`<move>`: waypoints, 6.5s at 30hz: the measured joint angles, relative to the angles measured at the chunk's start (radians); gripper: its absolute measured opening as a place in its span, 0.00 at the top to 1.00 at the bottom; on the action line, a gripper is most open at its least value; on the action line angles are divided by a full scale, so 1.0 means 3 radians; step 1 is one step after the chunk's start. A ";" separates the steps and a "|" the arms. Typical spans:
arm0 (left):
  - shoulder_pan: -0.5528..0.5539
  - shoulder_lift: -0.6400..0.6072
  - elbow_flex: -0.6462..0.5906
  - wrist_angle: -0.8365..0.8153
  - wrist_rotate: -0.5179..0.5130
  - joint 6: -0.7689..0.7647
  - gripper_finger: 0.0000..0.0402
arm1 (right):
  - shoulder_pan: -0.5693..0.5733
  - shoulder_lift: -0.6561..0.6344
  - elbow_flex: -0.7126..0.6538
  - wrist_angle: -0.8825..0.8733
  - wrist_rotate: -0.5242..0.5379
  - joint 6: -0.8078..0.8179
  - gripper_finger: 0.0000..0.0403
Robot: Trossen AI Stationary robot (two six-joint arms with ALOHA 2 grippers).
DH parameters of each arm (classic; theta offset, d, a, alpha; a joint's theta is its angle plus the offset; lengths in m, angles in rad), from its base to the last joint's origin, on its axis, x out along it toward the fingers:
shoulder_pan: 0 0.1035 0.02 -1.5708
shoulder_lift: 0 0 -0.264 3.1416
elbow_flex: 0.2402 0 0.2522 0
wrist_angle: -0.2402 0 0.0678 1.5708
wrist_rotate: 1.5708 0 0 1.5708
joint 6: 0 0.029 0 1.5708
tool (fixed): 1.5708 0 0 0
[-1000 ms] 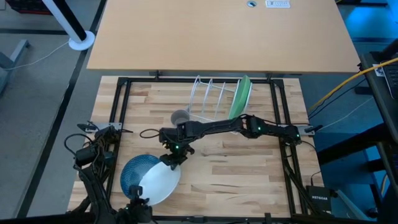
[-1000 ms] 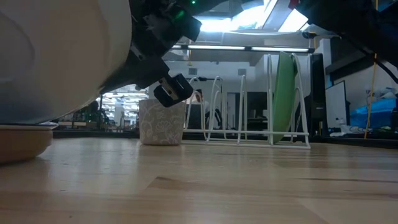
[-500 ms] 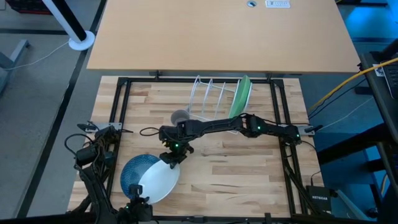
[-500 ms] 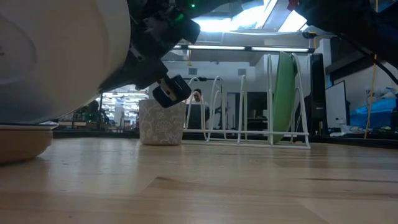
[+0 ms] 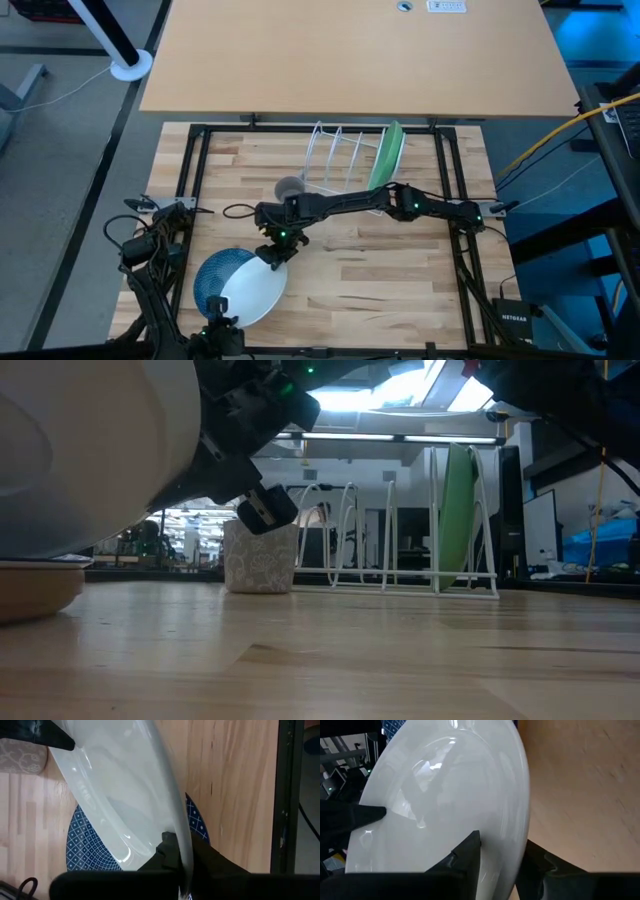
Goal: Sort dishes
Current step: Put the white plate in the dish rack
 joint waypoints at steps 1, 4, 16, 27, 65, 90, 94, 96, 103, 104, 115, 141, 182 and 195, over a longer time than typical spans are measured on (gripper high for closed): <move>0.0000 -0.0001 0.0000 0.0002 0.0000 0.0000 1.00 | 0.0001 0.0000 0.0000 -0.0007 0.0027 0.0000 0.75; 0.0000 -0.0001 0.0000 0.0005 -0.0002 0.0012 1.00 | 0.0000 0.0000 0.0001 -0.0026 0.0033 -0.0001 0.75; 0.0004 -0.0001 0.0001 0.0010 -0.0025 -0.0032 1.00 | 0.0005 0.0000 0.0001 -0.0012 0.0323 -0.0094 0.75; 0.0001 -0.0001 0.0001 -0.0033 -0.0023 -0.0034 1.00 | 0.0046 0.0000 0.0007 0.0016 0.0793 -0.0156 0.75; 0.0024 -0.0002 -0.0009 -0.0028 -0.0029 -0.0023 1.00 | 0.0105 0.0071 0.0008 0.0088 0.1101 -0.0178 0.72; 0.0018 -0.0002 -0.0006 -0.0082 -0.0026 -0.0285 1.00 | -0.0135 0.0041 0.0027 0.0295 0.0490 -0.0600 0.43; 0.0013 -0.0004 -0.0003 -0.0082 -0.0035 -0.0454 1.00 | -0.0136 -0.0004 0.0034 0.0447 0.0464 -0.0805 0.44; 0.0011 -0.0004 -0.0003 -0.0077 -0.0041 -0.0529 1.00 | -0.0136 -0.0024 0.0038 0.0459 0.0463 -0.0949 0.44; 0.0013 -0.0006 -0.0003 -0.0064 -0.0093 -0.0754 1.00 | -0.0135 -0.0204 0.0045 0.0405 0.0787 -0.1491 0.44; 0.0013 -0.0006 -0.0003 -0.0066 -0.0104 -0.0780 1.00 | -0.0135 -0.0224 0.0046 0.0408 0.0828 -0.1558 0.44; 0.0031 -0.0007 -0.0003 -0.0065 -0.0282 -0.1038 1.00 | -0.0140 -0.0469 0.0047 0.0355 0.1108 -0.2312 0.44; 0.0178 -0.0034 0.0018 -0.0103 -0.0726 -0.1451 1.00 | -0.0266 -0.2014 0.0049 -0.0389 0.2154 -0.3154 0.44; 0.1660 -0.0202 0.1522 0.0908 -0.1360 0.1392 1.00 | -0.0272 -0.3410 0.0049 -0.1636 0.3475 -0.3680 0.44; 0.2721 -0.0275 0.1521 0.2224 -0.0245 0.2103 1.00 | -0.0266 -0.3487 0.0048 -0.2621 0.3584 -0.3670 0.44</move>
